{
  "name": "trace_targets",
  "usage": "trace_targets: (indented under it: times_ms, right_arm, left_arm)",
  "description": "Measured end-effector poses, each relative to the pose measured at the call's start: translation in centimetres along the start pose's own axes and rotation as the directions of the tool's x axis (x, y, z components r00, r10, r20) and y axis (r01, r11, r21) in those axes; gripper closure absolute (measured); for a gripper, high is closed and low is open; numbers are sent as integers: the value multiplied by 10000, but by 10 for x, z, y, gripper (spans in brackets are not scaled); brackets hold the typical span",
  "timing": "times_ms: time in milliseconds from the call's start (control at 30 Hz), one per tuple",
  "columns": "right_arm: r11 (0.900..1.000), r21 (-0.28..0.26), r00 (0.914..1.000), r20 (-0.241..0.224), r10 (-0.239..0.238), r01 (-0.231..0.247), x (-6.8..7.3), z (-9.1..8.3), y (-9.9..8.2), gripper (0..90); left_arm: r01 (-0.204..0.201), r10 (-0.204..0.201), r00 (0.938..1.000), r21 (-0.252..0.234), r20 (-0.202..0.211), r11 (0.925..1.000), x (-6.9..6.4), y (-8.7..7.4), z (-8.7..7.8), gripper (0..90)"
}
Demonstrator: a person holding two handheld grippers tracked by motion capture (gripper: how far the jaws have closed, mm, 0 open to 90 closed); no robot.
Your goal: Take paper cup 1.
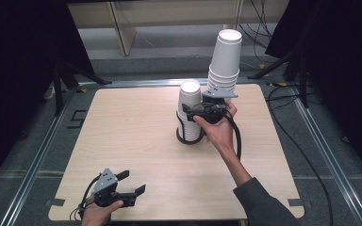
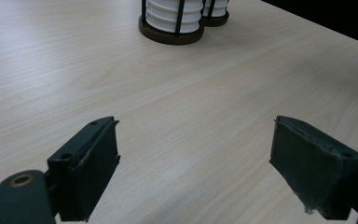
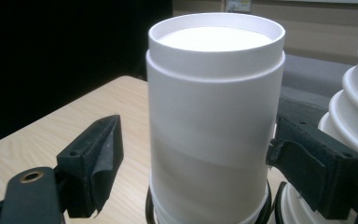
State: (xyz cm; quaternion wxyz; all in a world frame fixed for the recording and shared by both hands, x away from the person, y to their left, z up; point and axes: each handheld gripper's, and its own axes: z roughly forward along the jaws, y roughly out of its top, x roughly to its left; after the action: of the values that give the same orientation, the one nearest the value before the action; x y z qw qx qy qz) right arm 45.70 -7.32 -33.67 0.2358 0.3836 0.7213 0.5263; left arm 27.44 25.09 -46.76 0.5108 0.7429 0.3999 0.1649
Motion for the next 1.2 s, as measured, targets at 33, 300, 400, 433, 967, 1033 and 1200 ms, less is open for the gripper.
trace_targets:
  times_ms: [33,300,400,433,967,1033,1200]
  right_arm:
    - [10000,0,10000,0,0,0,0,0,0,175]
    - [9996,159,9977,639,203,-213,5,12,5,162]
    - [9998,84,9968,791,150,-158,6,17,6,161]
    - [9997,140,9959,886,201,-214,7,18,6,159]
    - [9985,297,9879,1491,416,-466,11,32,10,155]
    - [9986,275,9882,1477,406,-451,10,33,9,160]
    - [9976,256,9878,1435,601,-645,8,34,9,178]
  left_arm:
    - [-53,53,10000,60,7,10000,0,0,0,145]
    - [-44,44,10000,78,34,10000,0,0,0,145]
    - [-50,50,10000,79,36,10000,-1,0,0,145]
    - [-63,62,10000,85,42,9999,0,0,0,145]
    - [-97,97,10000,156,9,9998,-1,0,-1,145]
    - [-113,113,9999,178,0,9998,-1,0,-1,145]
    - [-108,109,9999,208,-22,9997,-1,0,-1,144]
